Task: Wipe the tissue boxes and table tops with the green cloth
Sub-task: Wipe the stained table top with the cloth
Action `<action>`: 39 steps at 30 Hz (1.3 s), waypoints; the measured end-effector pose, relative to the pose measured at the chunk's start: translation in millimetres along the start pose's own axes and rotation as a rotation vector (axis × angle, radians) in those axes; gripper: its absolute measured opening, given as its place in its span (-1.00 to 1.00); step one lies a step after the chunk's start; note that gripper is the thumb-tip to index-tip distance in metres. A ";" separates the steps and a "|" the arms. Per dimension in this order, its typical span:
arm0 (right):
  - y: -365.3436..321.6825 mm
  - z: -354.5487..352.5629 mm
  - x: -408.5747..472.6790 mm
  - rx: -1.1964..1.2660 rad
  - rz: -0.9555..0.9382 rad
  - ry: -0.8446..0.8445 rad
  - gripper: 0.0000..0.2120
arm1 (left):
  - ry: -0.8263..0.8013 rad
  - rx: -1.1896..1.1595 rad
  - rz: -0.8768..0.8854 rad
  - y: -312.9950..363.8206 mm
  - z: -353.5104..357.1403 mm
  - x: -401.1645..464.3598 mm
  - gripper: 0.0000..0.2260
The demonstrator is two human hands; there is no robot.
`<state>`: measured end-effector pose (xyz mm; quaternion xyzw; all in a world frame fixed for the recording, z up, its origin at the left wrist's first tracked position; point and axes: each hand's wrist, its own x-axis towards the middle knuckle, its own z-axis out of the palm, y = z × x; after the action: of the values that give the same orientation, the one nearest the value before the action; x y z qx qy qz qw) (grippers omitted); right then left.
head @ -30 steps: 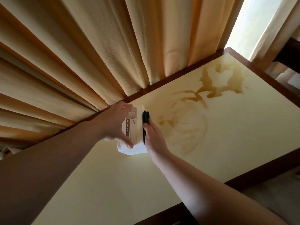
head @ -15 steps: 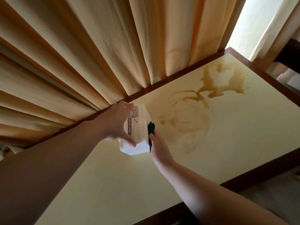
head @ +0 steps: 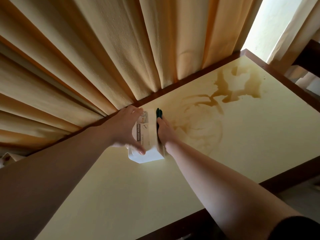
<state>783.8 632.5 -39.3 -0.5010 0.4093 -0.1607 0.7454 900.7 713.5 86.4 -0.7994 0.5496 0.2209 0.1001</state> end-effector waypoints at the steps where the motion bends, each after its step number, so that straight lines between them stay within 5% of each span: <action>1: 8.3 -0.9 -1.1 -0.022 0.022 0.008 -0.66 | -0.002 0.003 0.001 0.1 0.0 0.1 0.32; 9: 57.8 -6.0 -67.3 0.041 0.011 -0.012 -0.59 | 0.001 0.022 0.011 -1.3 1.0 1.9 0.29; 20: -13.6 3.9 -20.0 0.066 -0.103 -0.016 -0.71 | 0.007 0.004 0.007 -0.9 1.3 0.9 0.30; 26: 18.7 -2.4 -5.3 -0.050 0.035 0.029 -0.65 | 0.001 0.008 0.015 -2.1 1.2 1.5 0.31; 34: 57.7 -1.8 -68.9 0.044 0.020 0.008 -0.57 | 0.017 0.025 0.031 -5.6 2.7 2.3 0.31; 39: 26.1 1.1 -87.3 0.117 -0.077 -0.037 -0.59 | 0.038 0.028 0.053 -7.4 4.1 1.7 0.29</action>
<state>726.6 701.6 -22.9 -0.4749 0.3657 -0.2037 0.7741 907.0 716.6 81.3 -0.7871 0.5755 0.2008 0.0949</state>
